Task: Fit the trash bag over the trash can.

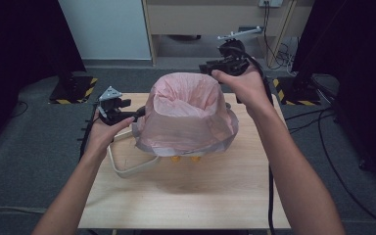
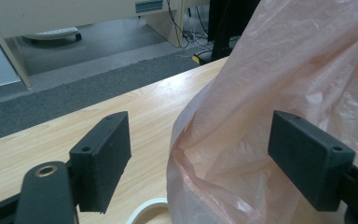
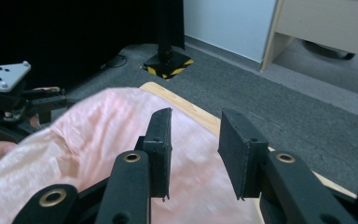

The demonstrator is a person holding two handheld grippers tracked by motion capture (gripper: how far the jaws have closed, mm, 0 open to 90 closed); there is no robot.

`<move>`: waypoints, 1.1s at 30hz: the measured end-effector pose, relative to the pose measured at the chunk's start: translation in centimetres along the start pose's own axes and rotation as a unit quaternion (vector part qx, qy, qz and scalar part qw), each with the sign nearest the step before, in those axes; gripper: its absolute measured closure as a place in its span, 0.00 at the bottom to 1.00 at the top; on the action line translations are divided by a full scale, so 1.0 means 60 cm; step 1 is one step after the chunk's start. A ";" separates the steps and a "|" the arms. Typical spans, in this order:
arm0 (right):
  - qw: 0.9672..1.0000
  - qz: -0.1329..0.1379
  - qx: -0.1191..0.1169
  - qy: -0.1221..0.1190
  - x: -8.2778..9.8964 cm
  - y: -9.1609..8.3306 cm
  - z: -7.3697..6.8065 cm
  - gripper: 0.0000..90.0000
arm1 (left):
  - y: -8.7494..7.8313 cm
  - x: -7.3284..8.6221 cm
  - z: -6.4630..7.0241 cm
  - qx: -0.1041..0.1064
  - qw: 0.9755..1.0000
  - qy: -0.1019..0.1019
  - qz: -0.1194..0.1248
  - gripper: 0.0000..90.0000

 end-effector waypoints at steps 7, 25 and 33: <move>1.000 -0.003 -0.019 -0.016 -0.029 0.041 -0.040 0.72 | -0.002 0.002 0.006 0.004 1.000 0.002 -0.001 0.23; 0.998 -0.009 -0.050 -0.027 -0.048 0.122 -0.093 0.73 | -0.005 0.004 0.005 0.003 1.000 0.002 -0.007 0.23; 0.998 -0.013 -0.063 -0.025 -0.027 0.138 -0.106 0.75 | -0.009 0.007 0.009 0.003 1.000 0.004 -0.010 0.23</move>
Point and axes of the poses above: each handheld gripper's, and its own axes: y roughly forward along the jaws, x roughly out of its underside, z roughly to its right, the point moved 6 cm from there along y, roughly forward along the jaws, and after that the axes turned 4 degrees about -y, right-handed, at the moved point
